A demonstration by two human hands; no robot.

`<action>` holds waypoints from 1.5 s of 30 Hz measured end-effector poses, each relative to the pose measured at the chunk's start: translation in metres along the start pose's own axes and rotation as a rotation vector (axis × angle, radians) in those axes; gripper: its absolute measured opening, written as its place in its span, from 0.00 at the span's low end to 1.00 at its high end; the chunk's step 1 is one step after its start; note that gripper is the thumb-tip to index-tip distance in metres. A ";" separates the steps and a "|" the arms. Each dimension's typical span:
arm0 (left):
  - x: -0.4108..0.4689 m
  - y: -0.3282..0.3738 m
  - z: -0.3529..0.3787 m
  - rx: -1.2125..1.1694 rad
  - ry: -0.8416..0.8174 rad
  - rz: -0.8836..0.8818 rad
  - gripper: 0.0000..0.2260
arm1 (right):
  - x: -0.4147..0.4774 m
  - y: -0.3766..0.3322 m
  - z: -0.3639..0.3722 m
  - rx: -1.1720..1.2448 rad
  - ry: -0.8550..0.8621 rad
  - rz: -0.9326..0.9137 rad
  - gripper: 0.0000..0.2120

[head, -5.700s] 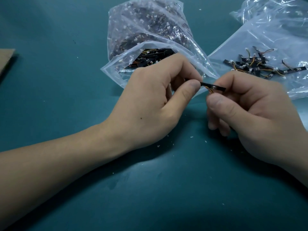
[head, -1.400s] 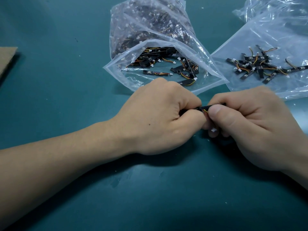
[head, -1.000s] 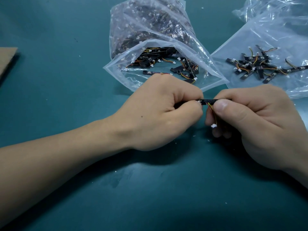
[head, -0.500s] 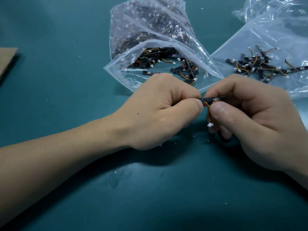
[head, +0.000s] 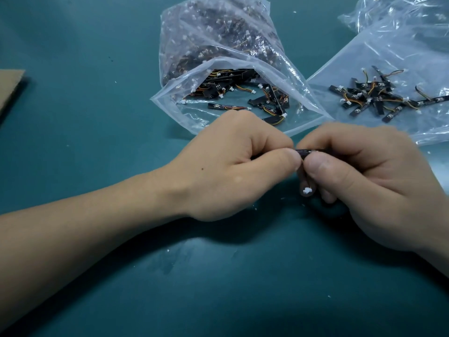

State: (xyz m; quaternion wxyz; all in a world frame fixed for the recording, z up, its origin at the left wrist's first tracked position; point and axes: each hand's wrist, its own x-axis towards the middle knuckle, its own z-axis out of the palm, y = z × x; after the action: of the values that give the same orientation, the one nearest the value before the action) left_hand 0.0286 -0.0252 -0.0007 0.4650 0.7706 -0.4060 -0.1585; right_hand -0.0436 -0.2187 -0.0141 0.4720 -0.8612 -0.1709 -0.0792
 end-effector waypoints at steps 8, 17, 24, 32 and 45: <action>0.004 0.000 0.001 -0.098 0.014 -0.081 0.20 | 0.000 0.004 0.004 -0.090 0.061 -0.020 0.05; 0.003 -0.004 0.001 -0.103 -0.010 -0.022 0.23 | -0.001 0.003 0.006 -0.043 0.070 0.061 0.07; 0.006 -0.012 0.001 -0.250 0.315 0.066 0.26 | 0.001 0.002 0.006 -0.268 0.015 -0.004 0.13; 0.007 -0.013 0.004 0.088 0.459 0.044 0.14 | 0.009 0.014 -0.003 0.341 0.465 0.242 0.14; 0.006 -0.017 0.011 0.691 0.339 -0.170 0.13 | -0.001 0.001 0.008 -0.160 0.070 0.072 0.06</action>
State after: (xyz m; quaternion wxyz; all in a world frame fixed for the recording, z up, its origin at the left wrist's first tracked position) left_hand 0.0337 -0.0318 -0.0203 0.2237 0.9279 -0.2877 0.0792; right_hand -0.0444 -0.2125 -0.0193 0.4098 -0.8985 -0.1165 -0.1059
